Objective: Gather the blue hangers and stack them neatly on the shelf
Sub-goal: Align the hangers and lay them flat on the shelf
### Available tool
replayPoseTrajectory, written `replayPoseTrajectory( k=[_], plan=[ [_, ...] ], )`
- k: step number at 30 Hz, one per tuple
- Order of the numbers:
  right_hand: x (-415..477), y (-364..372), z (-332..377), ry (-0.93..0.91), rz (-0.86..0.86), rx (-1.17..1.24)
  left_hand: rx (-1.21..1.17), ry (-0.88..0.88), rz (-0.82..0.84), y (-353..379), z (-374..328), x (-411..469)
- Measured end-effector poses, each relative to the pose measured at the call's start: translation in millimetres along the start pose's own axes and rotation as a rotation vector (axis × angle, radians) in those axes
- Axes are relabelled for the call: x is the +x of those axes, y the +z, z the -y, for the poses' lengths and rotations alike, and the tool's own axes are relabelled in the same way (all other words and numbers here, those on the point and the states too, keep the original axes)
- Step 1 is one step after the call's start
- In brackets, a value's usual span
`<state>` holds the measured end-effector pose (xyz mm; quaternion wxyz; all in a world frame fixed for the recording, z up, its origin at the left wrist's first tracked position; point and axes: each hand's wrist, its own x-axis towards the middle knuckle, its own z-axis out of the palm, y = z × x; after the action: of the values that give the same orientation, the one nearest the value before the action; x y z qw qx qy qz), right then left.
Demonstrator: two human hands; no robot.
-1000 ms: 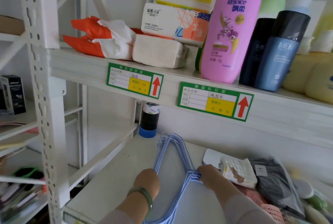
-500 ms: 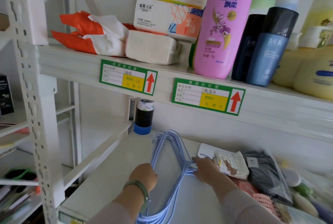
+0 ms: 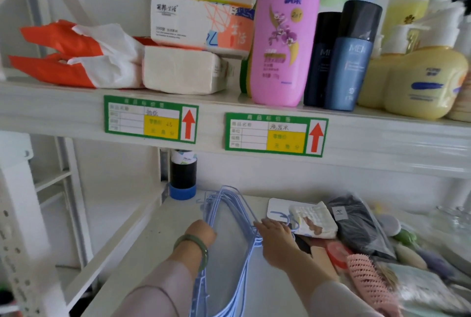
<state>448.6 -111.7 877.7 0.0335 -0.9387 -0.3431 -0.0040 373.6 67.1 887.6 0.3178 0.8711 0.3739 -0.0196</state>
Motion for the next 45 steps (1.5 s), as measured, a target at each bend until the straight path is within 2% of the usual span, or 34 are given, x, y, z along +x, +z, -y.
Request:
replayPoseTrajectory(
  k=[8, 14, 20, 23, 26, 27, 29, 31, 32, 39, 45],
  plan=[
    [-14, 8, 6, 0.024, -0.027, 0.095, -0.054, 0.144, -0.064, 11, 15, 15],
    [-16, 7, 14, 0.054, 0.019, 0.115, -0.141, 0.164, 0.019, 10, 20, 11],
    [-24, 8, 22, 0.026, -0.069, 0.143, -0.131, 0.175, 0.114, 7, 23, 10],
    [-29, 11, 27, 0.06, -0.23, 0.348, -0.124, 0.185, 0.111, 8, 24, 10],
    [-36, 11, 43, 0.348, -0.502, 0.554, -0.148, 0.203, 0.112, 9, 23, 9],
    [-38, 10, 48, 0.478, -0.49, 0.618, -0.155, 0.206, 0.112, 9, 23, 9],
    [-40, 11, 57, 0.654, -0.267, 0.733, -0.172, 0.206, 0.121, 8, 24, 7],
    [-41, 17, 61, 0.663, -0.057, 0.76, -0.171, 0.204, 0.131, 5, 26, 5],
    [-43, 20, 62, 0.656, -0.023, 0.77, -0.152, 0.2, 0.128, 3, 27, 3],
    [-58, 28, 76, 0.635, -0.031, 0.909, 0.188, 0.183, 0.055, -4, 38, -17],
    [-67, 32, 80, 0.616, -0.049, 0.889, 0.279, 0.181, 0.085, -12, 41, -22]
  ],
)
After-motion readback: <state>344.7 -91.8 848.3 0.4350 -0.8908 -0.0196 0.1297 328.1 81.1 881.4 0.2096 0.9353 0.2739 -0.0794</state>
